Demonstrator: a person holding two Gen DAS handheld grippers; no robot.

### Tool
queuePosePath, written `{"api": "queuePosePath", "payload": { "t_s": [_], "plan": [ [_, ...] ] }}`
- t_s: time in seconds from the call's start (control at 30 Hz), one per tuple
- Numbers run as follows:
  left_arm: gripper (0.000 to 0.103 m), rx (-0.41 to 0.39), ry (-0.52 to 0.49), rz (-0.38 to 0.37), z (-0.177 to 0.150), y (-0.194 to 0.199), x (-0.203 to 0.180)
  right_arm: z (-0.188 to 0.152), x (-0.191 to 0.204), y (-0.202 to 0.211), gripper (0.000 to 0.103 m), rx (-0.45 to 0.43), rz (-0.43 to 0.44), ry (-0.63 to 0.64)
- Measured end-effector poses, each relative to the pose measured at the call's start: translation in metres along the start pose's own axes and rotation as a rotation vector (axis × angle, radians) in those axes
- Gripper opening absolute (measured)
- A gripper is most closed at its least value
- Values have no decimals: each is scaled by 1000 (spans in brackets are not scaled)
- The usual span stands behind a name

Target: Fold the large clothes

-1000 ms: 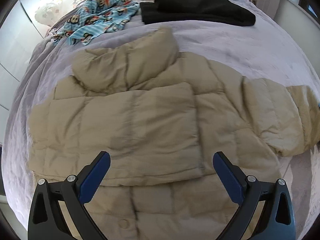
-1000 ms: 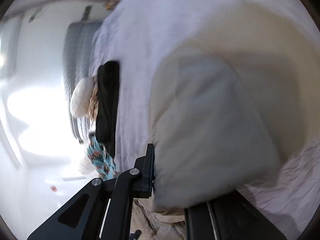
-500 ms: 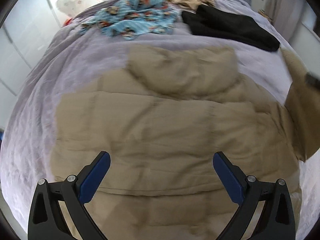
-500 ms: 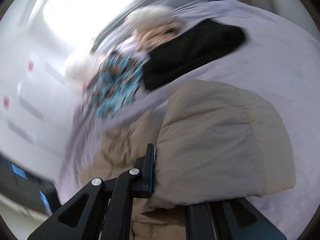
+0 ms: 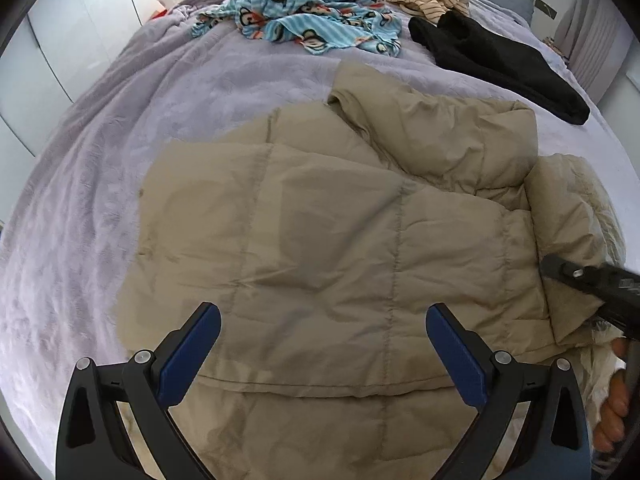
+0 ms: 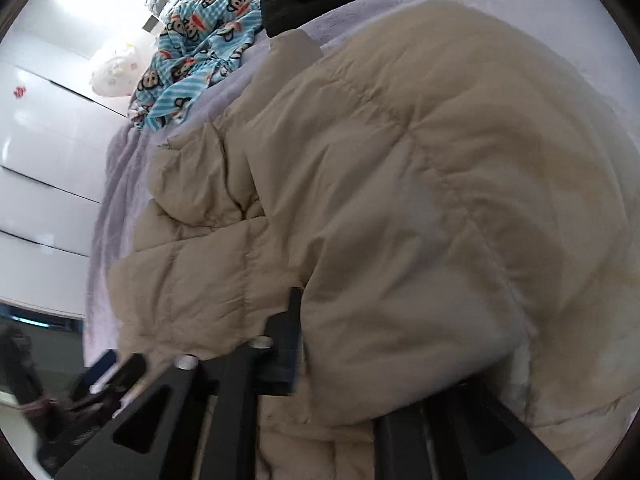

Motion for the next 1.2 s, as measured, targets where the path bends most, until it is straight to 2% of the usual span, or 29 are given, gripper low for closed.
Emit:
{"api": "queuePosePath", "payload": {
  "t_s": [0.03,0.07,0.17,0.3,0.33,0.37,0.4,0.43,0.53,0.6,0.67,0.73,0.8,0.83,0.87,0.97,1.07,1.2],
  "plan": [
    [103,0,1,-8,0,-1,-1,2,2,5,70,1,24,-9],
    [103,-3,2,-25,2,-2,-3,1,5,17,81,-14,73,-27],
    [103,-33,-4,-56,10,-2,-6,3,-4,49,84,-84,105,-88],
    [103,-48,18,-108,23,-4,-3,21,-43,66,82,-181,116,-288],
    [103,-48,33,-121,24,-4,0,27,-54,67,70,-203,125,-343],
    [103,-46,54,-140,25,-4,4,32,-59,65,38,-216,130,-372],
    [103,-47,88,-172,27,-3,9,38,-58,61,21,-217,126,-375],
    [103,-48,111,-194,28,-2,14,43,-53,58,9,-213,123,-351],
    [103,-64,183,-251,31,1,29,51,-15,55,9,-212,118,-180],
    [103,-78,225,-293,35,5,41,48,25,47,9,-193,118,-17],
    [103,-91,260,-336,38,8,49,37,63,31,9,-137,141,115],
    [103,-100,284,-379,42,12,57,17,90,12,13,-53,129,220],
    [103,-100,306,-426,44,14,60,-7,104,-8,38,35,82,304],
    [103,-90,317,-465,44,14,60,-20,109,-19,66,83,68,329],
    [103,-79,327,-498,43,15,60,-31,110,-26,74,118,69,335],
    [103,-24,345,-621,39,12,49,-48,108,-26,75,150,81,330],
    [103,24,321,-693,35,6,31,-56,87,-4,75,154,67,319],
    [103,88,292,-669,27,-15,13,-54,26,37,75,129,11,221]
  ]
}}
Point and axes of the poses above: each gripper's, at about its wrist camera, not at the fingertips, and y roughly against the way its jaws point, x to its left, z to its top, the point moved 6 cm from there along -y, roughly the way its jaws point, and after that the axes turned 6 degrees about -x, right-handed, at the moved point
